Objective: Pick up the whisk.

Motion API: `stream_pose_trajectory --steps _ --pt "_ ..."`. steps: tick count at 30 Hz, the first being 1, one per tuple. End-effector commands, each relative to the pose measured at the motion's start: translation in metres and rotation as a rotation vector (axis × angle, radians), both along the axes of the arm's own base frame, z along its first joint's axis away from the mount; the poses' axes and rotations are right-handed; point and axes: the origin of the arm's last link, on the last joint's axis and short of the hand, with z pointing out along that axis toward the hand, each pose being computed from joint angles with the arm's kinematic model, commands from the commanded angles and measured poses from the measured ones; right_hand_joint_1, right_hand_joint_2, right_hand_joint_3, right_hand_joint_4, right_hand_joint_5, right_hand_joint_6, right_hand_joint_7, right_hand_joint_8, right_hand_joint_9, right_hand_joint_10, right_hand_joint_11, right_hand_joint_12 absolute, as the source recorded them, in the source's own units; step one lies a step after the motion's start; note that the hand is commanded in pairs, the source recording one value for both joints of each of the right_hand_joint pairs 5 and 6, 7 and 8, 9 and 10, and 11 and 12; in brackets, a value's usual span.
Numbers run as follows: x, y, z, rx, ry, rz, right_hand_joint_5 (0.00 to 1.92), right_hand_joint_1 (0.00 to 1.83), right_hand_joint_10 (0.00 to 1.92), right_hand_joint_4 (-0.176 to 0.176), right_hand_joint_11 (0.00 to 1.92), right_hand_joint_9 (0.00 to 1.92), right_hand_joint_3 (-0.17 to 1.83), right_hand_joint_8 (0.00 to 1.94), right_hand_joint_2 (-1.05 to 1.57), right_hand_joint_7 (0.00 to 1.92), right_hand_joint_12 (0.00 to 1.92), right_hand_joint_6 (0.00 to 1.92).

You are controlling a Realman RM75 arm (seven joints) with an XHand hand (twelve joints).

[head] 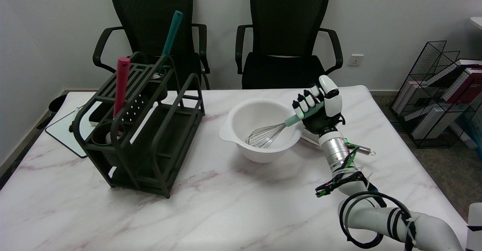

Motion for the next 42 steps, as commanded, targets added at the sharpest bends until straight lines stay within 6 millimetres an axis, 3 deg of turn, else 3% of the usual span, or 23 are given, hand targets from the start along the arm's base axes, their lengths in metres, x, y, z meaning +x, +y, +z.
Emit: stream_pose_trajectory --steps 1,2,3,6,18,23,32,42 --pt "0.025 -0.006 -0.002 0.048 -0.028 0.133 1.51 0.81 1.77 0.0 1.92 1.77 0.78 1.78 0.66 1.78 1.92 1.51" --pt "0.018 -0.004 -0.001 0.033 -0.02 0.098 1.57 0.81 1.8 0.0 1.92 1.8 0.78 1.82 0.66 1.82 1.92 1.57" --pt "-0.001 0.001 0.001 -0.003 0.003 -0.002 1.68 0.81 1.84 0.0 1.92 1.84 0.78 1.88 0.66 1.88 1.92 1.68" --pt "0.001 -0.001 0.001 -0.003 0.004 0.002 1.92 0.8 1.92 0.0 1.92 1.92 0.78 1.92 0.67 1.92 1.92 1.92" --pt "0.01 -0.006 -0.004 0.001 0.04 0.021 1.92 0.87 1.92 0.0 1.92 1.92 0.78 1.92 0.58 1.92 1.92 1.92" --pt "0.012 -0.004 -0.011 0.019 0.017 0.028 1.92 0.94 1.92 0.0 1.92 1.92 0.62 1.92 0.85 1.92 1.92 1.92" --pt "0.021 -0.004 -0.02 0.036 -0.031 0.065 1.92 1.01 1.92 0.0 1.92 1.92 0.83 1.92 0.99 1.92 1.92 1.92" --pt "0.029 -0.001 -0.02 0.028 -0.042 0.108 1.92 1.01 1.92 0.0 1.92 1.92 0.9 1.92 1.02 1.92 1.92 1.92"
